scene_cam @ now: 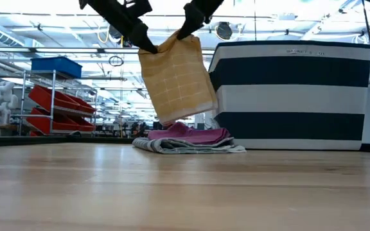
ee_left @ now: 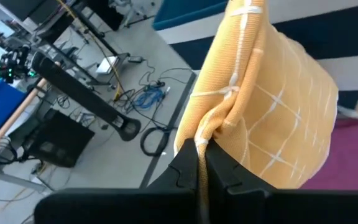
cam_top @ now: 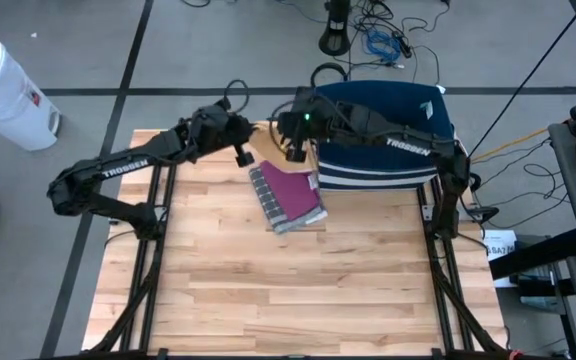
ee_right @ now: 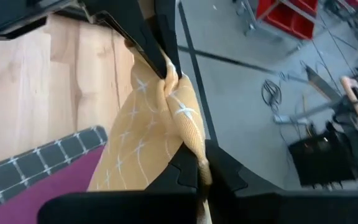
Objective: Fold towel
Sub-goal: Stack the folded orange checkered towel on top of the folded pink towel
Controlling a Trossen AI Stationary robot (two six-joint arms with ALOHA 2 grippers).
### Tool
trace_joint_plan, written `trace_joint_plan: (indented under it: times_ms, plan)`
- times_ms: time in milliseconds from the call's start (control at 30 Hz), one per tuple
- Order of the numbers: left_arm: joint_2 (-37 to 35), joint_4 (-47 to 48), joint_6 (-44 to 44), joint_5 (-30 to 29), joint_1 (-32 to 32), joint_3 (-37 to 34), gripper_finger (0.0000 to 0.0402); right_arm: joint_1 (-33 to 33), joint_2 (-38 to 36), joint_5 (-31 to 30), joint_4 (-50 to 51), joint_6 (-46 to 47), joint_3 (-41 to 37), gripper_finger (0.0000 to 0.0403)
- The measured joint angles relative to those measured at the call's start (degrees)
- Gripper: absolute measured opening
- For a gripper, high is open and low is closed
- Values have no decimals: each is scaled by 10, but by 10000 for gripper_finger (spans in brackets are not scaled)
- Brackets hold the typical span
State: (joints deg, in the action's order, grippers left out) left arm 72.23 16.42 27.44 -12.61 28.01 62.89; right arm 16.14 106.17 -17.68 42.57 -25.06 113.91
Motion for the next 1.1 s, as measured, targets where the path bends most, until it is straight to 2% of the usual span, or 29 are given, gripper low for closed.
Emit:
trace_joint_plan:
  times_ms: [300,400,733,867,1100]
  plan:
    - [0,1,25,17,68,0,3,83,27,154,-30,-21,0,0]
    - [1,14,30,11,75,0,3,98,48,182,-29,-33,0,0]
    - [8,20,31,13,75,-1,3,119,66,181,-45,-67,0,0]
    - [16,-15,44,-15,81,-1,3,131,66,176,-83,-73,0,0]
    - [16,-87,46,-28,94,-1,3,156,65,179,-142,-83,0,0]
